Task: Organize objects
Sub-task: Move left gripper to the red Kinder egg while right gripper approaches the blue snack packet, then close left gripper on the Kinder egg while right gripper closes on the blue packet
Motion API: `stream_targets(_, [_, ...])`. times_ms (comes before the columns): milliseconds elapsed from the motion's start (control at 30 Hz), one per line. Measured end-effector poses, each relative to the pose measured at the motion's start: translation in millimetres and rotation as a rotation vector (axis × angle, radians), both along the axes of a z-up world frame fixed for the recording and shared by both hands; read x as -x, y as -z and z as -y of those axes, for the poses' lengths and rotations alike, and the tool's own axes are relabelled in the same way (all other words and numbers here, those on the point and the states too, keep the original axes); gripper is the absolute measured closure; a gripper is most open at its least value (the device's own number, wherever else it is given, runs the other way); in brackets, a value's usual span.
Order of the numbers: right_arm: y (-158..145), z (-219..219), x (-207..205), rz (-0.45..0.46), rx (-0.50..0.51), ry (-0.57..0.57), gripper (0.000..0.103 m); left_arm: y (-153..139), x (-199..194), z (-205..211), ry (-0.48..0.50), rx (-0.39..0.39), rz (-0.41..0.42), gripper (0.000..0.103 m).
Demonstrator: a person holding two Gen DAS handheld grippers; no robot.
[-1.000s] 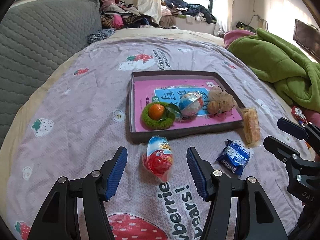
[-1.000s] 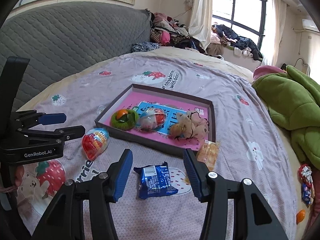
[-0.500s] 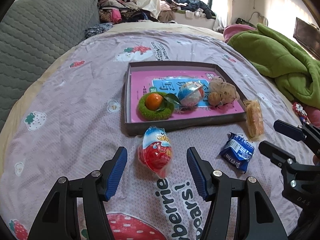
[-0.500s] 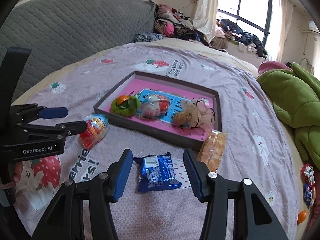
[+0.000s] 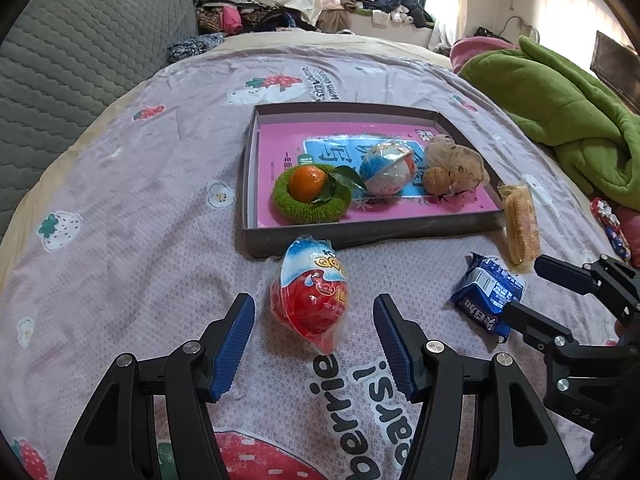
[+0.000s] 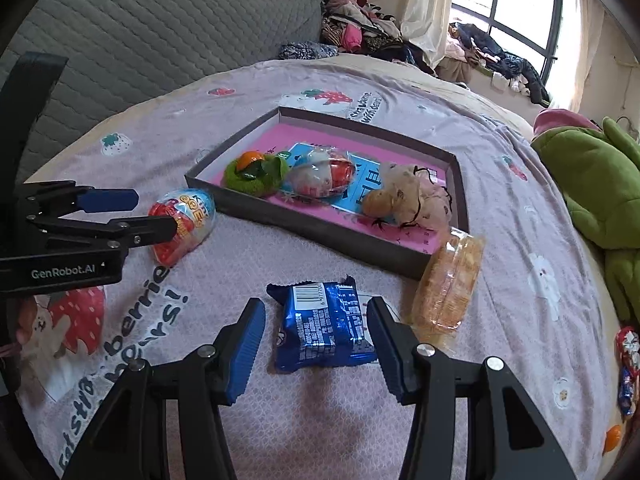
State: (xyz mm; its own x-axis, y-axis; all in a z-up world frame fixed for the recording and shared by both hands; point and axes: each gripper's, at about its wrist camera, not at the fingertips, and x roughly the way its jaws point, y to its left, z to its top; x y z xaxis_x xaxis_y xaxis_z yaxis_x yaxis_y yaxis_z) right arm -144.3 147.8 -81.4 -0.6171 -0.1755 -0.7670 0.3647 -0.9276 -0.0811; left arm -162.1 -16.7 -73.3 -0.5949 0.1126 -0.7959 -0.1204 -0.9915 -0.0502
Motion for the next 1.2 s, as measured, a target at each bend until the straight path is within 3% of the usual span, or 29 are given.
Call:
stream_targets(200, [19, 1, 10, 0.056, -0.019, -0.005, 0.05, 5, 5, -2, -0.008, 0.008, 0.01, 0.039])
stream_targets(767, [40, 7, 31, 0.102, -0.04, -0.024, 0.047, 25, 25, -6, -0.032, 0.031, 0.045, 0.039])
stream_targets(1200, [42, 8, 34, 0.118, -0.034, -0.03, 0.049, 41, 41, -8, -0.046, 0.051, 0.069, 0.04])
